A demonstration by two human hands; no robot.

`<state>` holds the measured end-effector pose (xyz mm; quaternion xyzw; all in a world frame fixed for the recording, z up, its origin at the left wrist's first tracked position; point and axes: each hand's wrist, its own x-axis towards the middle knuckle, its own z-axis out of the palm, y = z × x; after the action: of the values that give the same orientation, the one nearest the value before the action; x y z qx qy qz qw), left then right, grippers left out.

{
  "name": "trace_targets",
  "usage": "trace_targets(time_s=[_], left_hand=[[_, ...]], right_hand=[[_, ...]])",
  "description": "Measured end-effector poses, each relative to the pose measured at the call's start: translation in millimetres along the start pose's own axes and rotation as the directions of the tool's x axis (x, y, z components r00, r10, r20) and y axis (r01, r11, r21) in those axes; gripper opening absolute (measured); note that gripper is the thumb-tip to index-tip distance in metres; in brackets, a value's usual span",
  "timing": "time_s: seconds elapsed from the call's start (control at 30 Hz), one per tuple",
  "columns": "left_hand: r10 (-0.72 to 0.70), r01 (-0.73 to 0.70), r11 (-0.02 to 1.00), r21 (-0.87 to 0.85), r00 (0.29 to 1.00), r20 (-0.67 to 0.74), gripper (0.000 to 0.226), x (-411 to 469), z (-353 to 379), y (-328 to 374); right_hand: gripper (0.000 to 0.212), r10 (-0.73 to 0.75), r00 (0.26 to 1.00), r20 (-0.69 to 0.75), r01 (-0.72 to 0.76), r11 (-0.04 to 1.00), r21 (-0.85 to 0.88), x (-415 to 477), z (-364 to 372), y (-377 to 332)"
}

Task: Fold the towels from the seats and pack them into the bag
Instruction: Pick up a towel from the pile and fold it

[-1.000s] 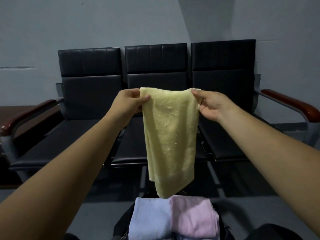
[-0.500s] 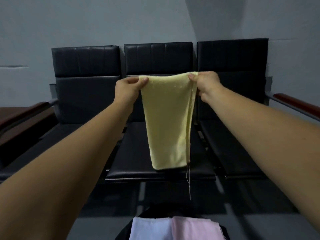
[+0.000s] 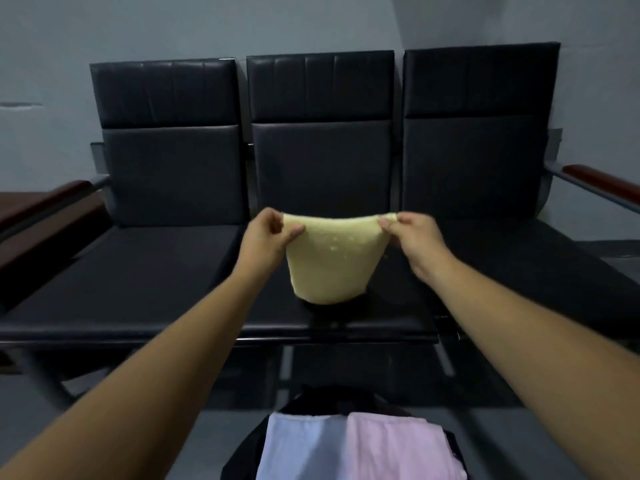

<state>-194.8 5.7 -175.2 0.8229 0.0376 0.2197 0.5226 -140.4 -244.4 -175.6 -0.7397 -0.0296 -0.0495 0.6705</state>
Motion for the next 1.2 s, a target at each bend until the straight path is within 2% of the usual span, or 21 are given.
trace_targets(time_s=[0.07, 0.13, 0.2, 0.27, 0.33, 0.4, 0.5, 0.6, 0.7, 0.83, 0.9, 1.0, 1.1, 1.17, 1.2], left_hand=[[-0.047, 0.046, 0.999, 0.013, 0.997, 0.06, 0.032, -19.3, 5.5, -27.6], [-0.108, 0.092, 0.99, 0.102, 0.982, 0.158, 0.022, -36.2, 7.6, -48.4], [-0.178, 0.131, 0.975, 0.182, 0.946, 0.272, 0.012, -48.3, 7.2, -61.2], [-0.238, 0.209, 0.97, 0.122, 0.909, 0.341, 0.014, -54.1, 5.9, -67.4], [-0.284, 0.278, 0.958, 0.071, 0.882, 0.376, 0.017, -52.5, 8.2, -71.3], [-0.303, 0.297, 0.952, 0.074, 0.884, 0.356, 0.016, -45.2, 13.0, -75.6], [-0.299, 0.286, 0.954, 0.086, 0.921, 0.25, 0.015, -21.4, 23.6, -83.5], [-0.259, 0.234, 0.96, 0.155, 0.952, 0.165, 0.026, 15.1, 37.5, -95.7], [-0.275, 0.25, 0.946, 0.207, 0.956, 0.101, 0.044, 48.8, 57.9, -112.0], [-0.321, 0.298, 0.921, 0.25, 0.945, 0.057, 0.041, 68.5, 83.8, -139.3], [-0.372, 0.347, 0.904, 0.25, 0.926, 0.062, 0.039, 71.9, 92.9, -157.3], [-0.463, 0.404, 0.847, 0.345, 0.88, 0.105, 0.05, 74.0, 97.5, -172.8], [-0.534, 0.452, 0.813, 0.366, 0.83, 0.161, 0.043, 73.9, 97.0, -172.7], [-0.555, 0.462, 0.812, 0.356, 0.8, 0.227, 0.039, 70.6, 95.8, -168.0], [-0.557, 0.467, 0.816, 0.34, 0.792, 0.249, 0.037, 67.2, 94.5, -165.3]], right_hand=[[0.01, 0.098, 0.994, 0.038, -0.098, 0.995, 0.004, -21.7, -0.6, 25.6], [0.008, 0.195, 0.974, 0.119, -0.195, 0.981, -0.011, -37.7, -3.7, 46.1], [0.017, 0.278, 0.936, 0.216, -0.27, 0.961, -0.067, -46.2, -7.6, 61.6], [0.019, 0.341, 0.902, 0.265, -0.308, 0.938, -0.157, -45.9, -9.1, 72.9], [0.018, 0.376, 0.895, 0.241, -0.334, 0.921, -0.198, -38.3, -7.2, 78.5], [0.019, 0.387, 0.901, 0.194, -0.349, 0.915, -0.203, -26.3, -0.8, 80.2], [0.024, 0.37, 0.925, 0.084, -0.349, 0.916, -0.197, -0.1, 15.1, 81.9], [0.024, 0.373, 0.928, -0.02, -0.372, 0.917, -0.147, 33.0, 33.0, 91.8], [0.033, 0.392, 0.914, -0.108, -0.403, 0.906, -0.127, 66.4, 48.1, 112.6], [0.037, 0.378, 0.907, -0.183, -0.408, 0.898, -0.167, 87.5, 60.8, 143.4], [0.036, 0.31, 0.929, -0.201, -0.362, 0.869, -0.336, 89.8, 64.1, 155.5], [0.054, 0.229, 0.956, -0.186, -0.295, 0.766, -0.571, 91.0, 68.1, 163.5], [0.051, 0.296, 0.944, -0.148, -0.322, 0.723, -0.611, 92.9, 76.8, 155.1], [0.042, 0.401, 0.909, -0.115, -0.392, 0.727, -0.564, 95.1, 83.6, 145.7], [0.046, 0.449, 0.888, -0.095, -0.425, 0.724, -0.544, 91.9, 86.1, 139.2]])
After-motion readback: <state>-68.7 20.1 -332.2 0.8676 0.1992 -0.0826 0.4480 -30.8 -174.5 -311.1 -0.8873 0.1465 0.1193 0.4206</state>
